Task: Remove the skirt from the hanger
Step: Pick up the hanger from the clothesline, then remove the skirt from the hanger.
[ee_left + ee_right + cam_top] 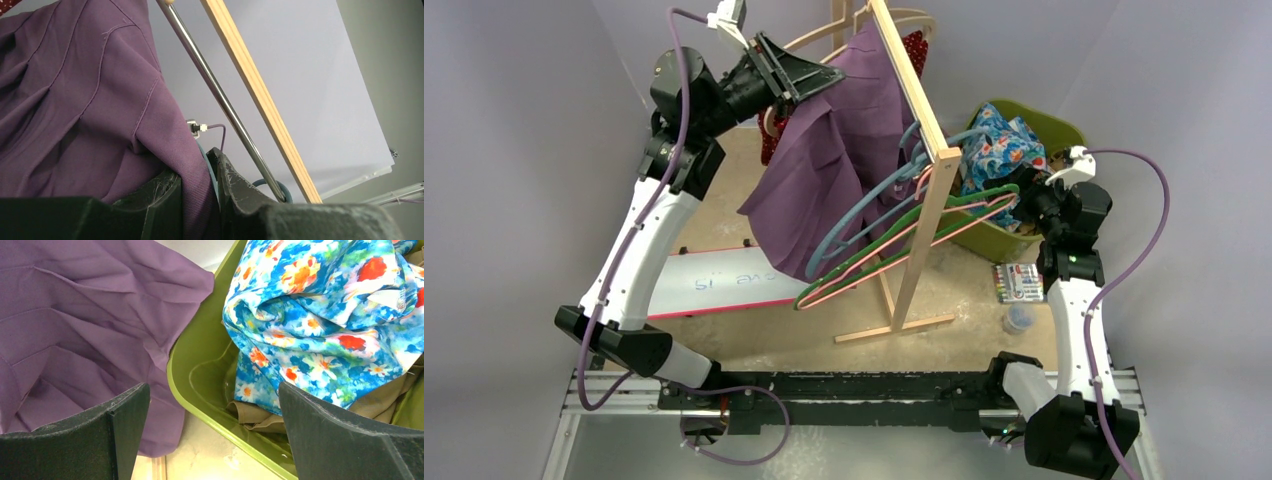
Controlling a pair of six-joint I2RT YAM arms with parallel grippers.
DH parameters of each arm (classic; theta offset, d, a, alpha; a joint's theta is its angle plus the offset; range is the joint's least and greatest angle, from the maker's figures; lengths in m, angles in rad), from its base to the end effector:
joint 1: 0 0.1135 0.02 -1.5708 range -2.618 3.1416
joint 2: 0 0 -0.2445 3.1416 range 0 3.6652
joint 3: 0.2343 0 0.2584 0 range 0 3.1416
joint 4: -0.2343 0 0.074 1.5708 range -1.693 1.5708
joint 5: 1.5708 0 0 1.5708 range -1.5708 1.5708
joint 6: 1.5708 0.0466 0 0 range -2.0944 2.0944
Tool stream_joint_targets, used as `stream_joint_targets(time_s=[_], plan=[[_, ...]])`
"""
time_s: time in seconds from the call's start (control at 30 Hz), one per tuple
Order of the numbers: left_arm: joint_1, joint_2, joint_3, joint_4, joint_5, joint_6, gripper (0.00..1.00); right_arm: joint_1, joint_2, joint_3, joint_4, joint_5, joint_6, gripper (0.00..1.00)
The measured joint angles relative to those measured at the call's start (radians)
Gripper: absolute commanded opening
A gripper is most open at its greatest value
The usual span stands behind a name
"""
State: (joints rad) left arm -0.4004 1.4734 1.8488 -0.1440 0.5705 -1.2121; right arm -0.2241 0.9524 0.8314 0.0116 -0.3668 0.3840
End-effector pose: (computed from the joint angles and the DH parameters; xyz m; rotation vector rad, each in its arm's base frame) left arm 0.2833 -0.1472 0.5308 -0.0823 1.6088 -1.6836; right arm 0.2492 -0.0397 0.3291 0.2348 1.6744 0.4278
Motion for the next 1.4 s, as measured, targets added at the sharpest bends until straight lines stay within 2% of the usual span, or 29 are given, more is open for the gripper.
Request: stream_joint_targets(time_s=[0.17, 0.33, 0.5, 0.7, 1.07, 1.4], plan=[[-0.001, 0.003, 0.03, 0.007, -0.01, -0.036, 0.0, 0.0, 0.0, 0.0, 0.0, 0.0, 0.0, 0.99], [-0.005, 0.037, 0.131, -0.004, -0.022, -0.07, 0.0, 0.0, 0.0, 0.0, 0.0, 0.0, 0.0, 0.99], [-0.006, 0.063, 0.14, -0.005, -0.032, -0.078, 0.0, 0.0, 0.0, 0.0, 0.0, 0.0, 0.0, 0.99], [-0.006, 0.032, 0.023, 0.061, -0.04, -0.032, 0.0, 0.0, -0.011, 0.0, -0.007, 0.0, 0.0, 0.99], [-0.006, -0.017, -0.319, 0.142, 0.037, 0.094, 0.0, 0.0, -0.011, 0.0, -0.023, -0.001, -0.007, 0.99], [-0.008, -0.094, -0.463, 0.152, 0.129, 0.161, 0.0, 0.001, 0.091, 0.088, -0.011, -0.087, 0.016, 0.99]])
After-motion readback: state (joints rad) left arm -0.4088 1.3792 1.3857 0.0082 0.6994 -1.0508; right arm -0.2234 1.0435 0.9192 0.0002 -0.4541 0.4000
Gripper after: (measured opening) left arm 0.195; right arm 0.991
